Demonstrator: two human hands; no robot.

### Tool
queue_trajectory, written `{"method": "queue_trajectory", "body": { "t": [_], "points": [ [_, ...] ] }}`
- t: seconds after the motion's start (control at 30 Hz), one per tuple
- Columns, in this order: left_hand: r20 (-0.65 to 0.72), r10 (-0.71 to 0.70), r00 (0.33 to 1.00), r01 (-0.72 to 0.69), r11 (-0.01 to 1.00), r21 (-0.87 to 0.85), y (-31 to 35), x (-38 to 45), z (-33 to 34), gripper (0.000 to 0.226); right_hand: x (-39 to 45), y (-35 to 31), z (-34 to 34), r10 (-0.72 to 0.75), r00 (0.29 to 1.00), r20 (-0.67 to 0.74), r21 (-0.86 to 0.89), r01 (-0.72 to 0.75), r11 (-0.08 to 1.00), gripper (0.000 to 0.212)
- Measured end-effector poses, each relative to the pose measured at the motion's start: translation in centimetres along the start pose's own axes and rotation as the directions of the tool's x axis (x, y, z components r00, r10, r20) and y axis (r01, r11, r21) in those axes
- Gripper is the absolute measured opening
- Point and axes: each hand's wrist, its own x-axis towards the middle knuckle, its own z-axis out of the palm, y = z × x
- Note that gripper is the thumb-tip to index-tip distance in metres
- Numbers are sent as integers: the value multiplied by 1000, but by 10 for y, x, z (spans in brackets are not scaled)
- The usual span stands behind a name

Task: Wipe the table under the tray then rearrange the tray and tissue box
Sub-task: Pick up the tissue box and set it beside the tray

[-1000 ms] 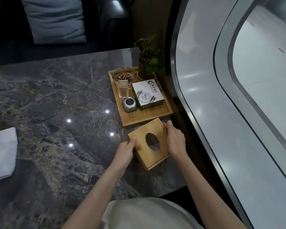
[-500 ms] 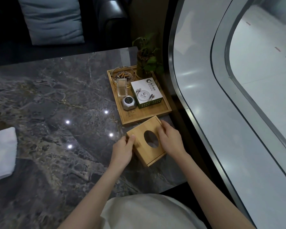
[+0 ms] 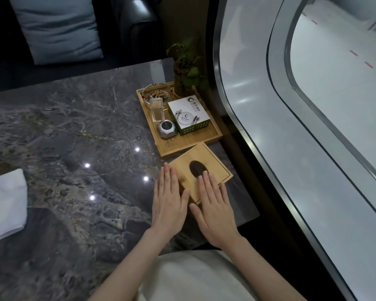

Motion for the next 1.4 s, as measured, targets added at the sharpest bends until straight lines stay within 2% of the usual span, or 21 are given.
{"method": "queue_trajectory", "body": {
  "t": [0.17, 0.37, 0.7, 1.03, 1.4],
  "points": [
    [47, 12, 999, -9, 997, -76, -4, 4, 3, 68, 2, -4, 7, 59, 998, -32, -58, -61, 996, 60],
    [59, 34, 998, -29, 997, -78, -6, 16, 2, 67, 11, -1, 11, 77, 996, -54, -105, -83, 991, 60],
    [98, 50, 994, -45, 997, -56, 7, 39, -8, 61, 28, 8, 8, 114, 991, -77, -82, -120, 989, 61],
    [196, 92, 976, -82, 995, -55, 12, 65, -15, 65, 43, 8, 2, 183, 980, -82, -72, -189, 979, 62],
    [241, 116, 964, -96, 991, -92, 18, 80, -16, 65, 49, 9, 0, 241, 967, -85, -69, -247, 967, 62]
  ]
}}
